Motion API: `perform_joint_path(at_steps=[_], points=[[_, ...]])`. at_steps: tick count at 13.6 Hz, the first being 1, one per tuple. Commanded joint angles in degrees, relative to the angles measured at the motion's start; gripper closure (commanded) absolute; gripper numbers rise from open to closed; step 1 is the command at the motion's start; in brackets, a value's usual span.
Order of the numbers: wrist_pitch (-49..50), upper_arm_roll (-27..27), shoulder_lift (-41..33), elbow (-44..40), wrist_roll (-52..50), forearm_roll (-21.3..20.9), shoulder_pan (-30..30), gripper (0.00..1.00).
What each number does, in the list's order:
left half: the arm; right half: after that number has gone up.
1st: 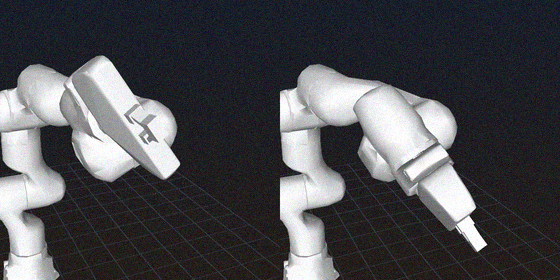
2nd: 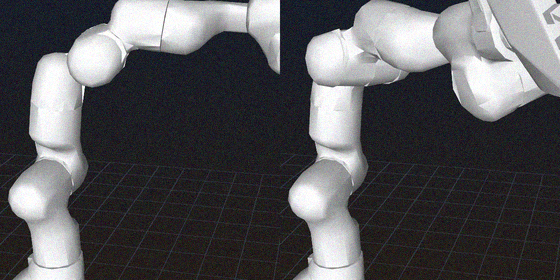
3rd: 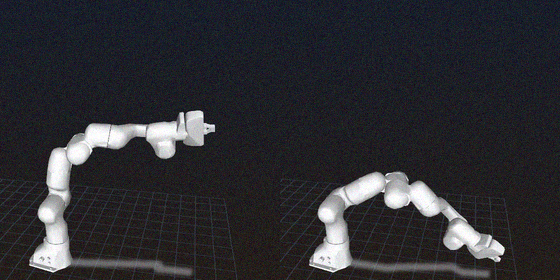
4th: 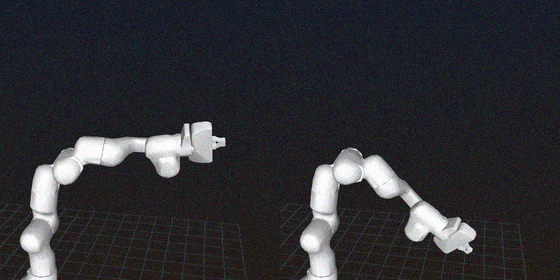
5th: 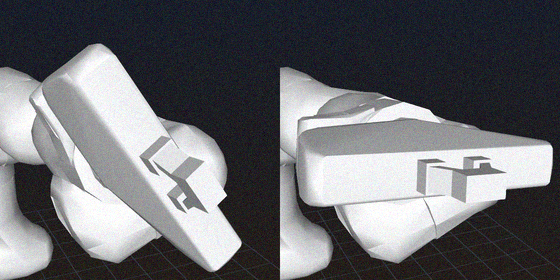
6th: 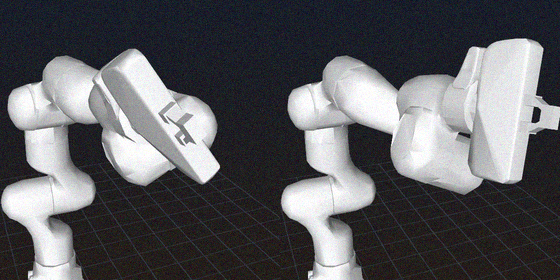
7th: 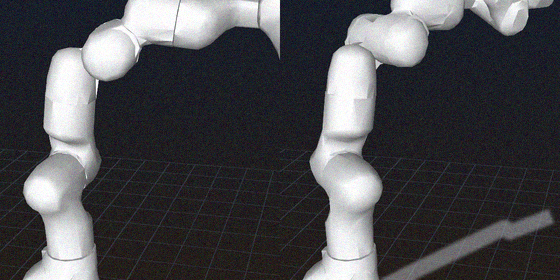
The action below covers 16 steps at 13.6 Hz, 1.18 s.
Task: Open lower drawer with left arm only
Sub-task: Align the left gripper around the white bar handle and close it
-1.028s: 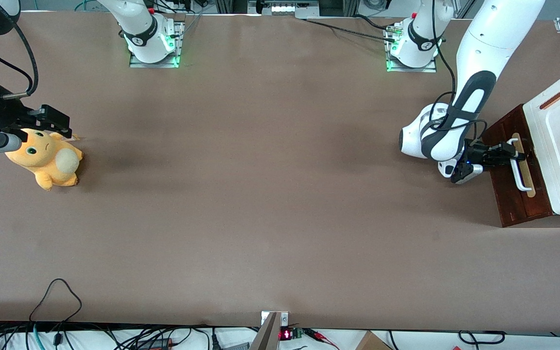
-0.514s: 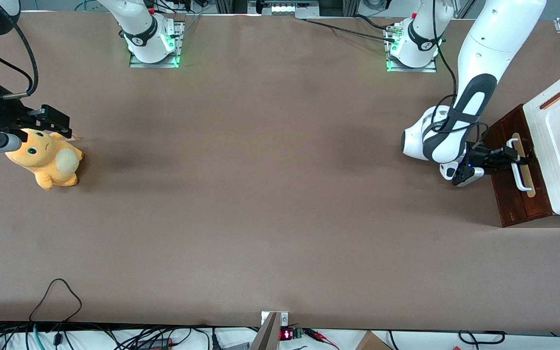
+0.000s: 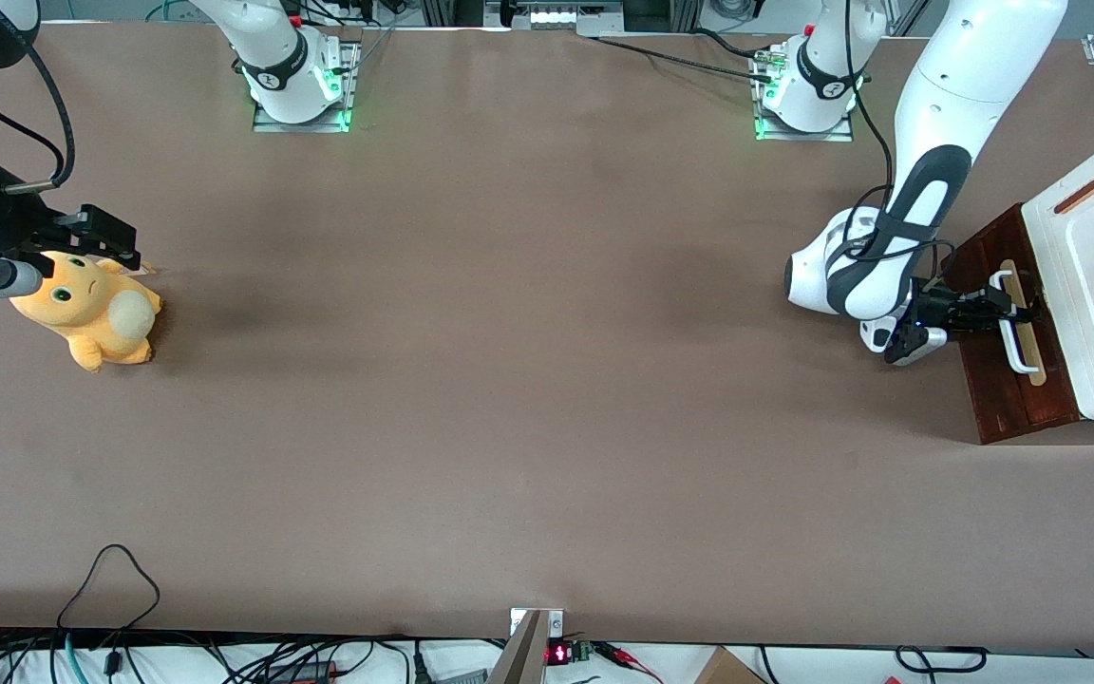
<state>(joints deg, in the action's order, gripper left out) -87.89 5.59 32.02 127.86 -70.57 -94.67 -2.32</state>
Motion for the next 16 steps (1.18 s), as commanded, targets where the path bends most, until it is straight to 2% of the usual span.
perform_joint_path(at_steps=[1,7,10,16], points=[[-0.4,-0.6,0.6,-0.8,-1.1,-1.0,-0.1,0.76],[-0.4,-0.6,0.6,-0.6,-1.6,-0.8,-0.1,0.79],[-0.4,-0.6,0.4,-0.7,-1.8,-0.8,-0.2,0.99],[-0.4,0.2,0.1,-0.7,-1.1,-0.7,-0.8,1.0]])
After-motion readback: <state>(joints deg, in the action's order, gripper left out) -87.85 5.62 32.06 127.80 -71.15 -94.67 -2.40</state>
